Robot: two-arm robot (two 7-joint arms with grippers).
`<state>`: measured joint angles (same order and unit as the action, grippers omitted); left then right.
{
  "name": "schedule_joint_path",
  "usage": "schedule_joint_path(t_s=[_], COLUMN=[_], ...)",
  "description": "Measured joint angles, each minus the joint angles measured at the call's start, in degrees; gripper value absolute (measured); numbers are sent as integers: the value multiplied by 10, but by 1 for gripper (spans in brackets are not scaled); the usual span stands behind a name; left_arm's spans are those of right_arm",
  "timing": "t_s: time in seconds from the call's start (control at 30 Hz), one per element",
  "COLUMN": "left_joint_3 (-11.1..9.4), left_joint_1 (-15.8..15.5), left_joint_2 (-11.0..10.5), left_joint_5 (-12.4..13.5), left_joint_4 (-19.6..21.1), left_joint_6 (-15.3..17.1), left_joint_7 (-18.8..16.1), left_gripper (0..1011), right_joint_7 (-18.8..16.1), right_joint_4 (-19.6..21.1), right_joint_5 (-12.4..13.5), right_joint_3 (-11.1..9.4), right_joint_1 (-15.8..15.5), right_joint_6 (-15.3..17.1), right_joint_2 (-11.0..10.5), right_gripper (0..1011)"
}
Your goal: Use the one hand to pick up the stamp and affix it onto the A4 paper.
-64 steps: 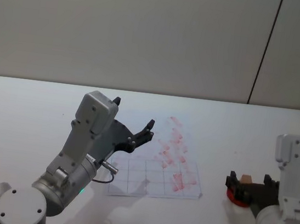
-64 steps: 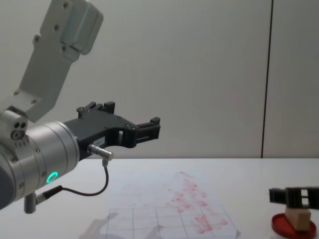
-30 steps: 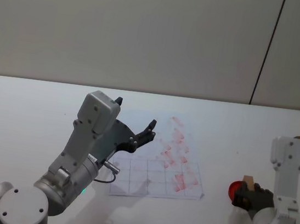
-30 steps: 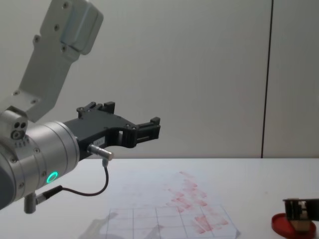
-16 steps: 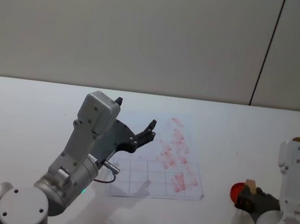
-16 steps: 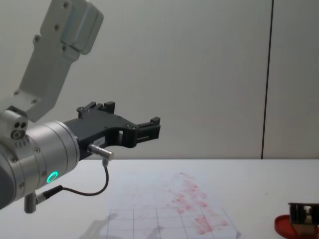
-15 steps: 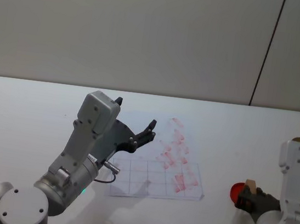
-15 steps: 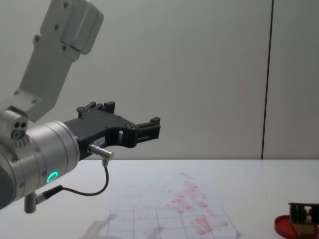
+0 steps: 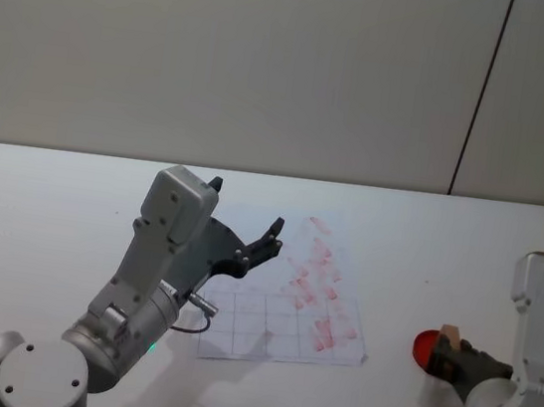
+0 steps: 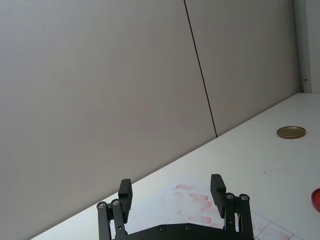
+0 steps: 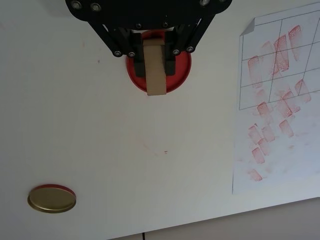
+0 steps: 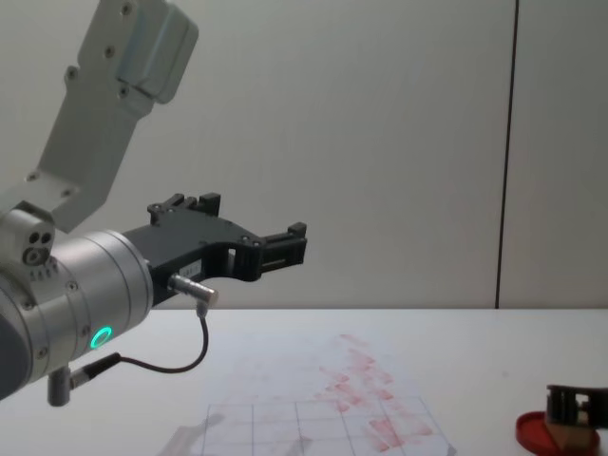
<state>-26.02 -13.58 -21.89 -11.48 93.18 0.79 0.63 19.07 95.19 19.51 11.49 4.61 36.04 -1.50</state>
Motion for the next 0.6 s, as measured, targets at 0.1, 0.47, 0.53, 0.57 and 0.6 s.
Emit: schedule_joint_path(t_s=[0.1, 0.47, 0.53, 0.57, 0.6], left_joint_3=[0, 0, 0, 0, 0], left_joint_1=[0, 0, 0, 0, 0], left_joint_2=[0, 0, 0, 0, 0], left_joint_5=[0, 0, 0, 0, 0], left_joint_4=[0, 0, 0, 0, 0], left_joint_6=[0, 0, 0, 0, 0], left_joint_7=[0, 0, 0, 0, 0], left_gripper=[993, 993, 993, 993, 993], right_joint_7=[-5, -28, -36, -38, -45], right_joint_4=[-1, 28, 39, 42, 47], right_joint_5=[0, -35, -50, -54, -64], right_joint_3=[-1, 8, 11, 12, 15], right_joint_1=[2, 12, 19, 21, 26], right_joint_6=[0, 7, 11, 13, 16], right_joint_2=[1, 5, 7, 7, 8], right_gripper=[216, 214, 214, 216, 216])
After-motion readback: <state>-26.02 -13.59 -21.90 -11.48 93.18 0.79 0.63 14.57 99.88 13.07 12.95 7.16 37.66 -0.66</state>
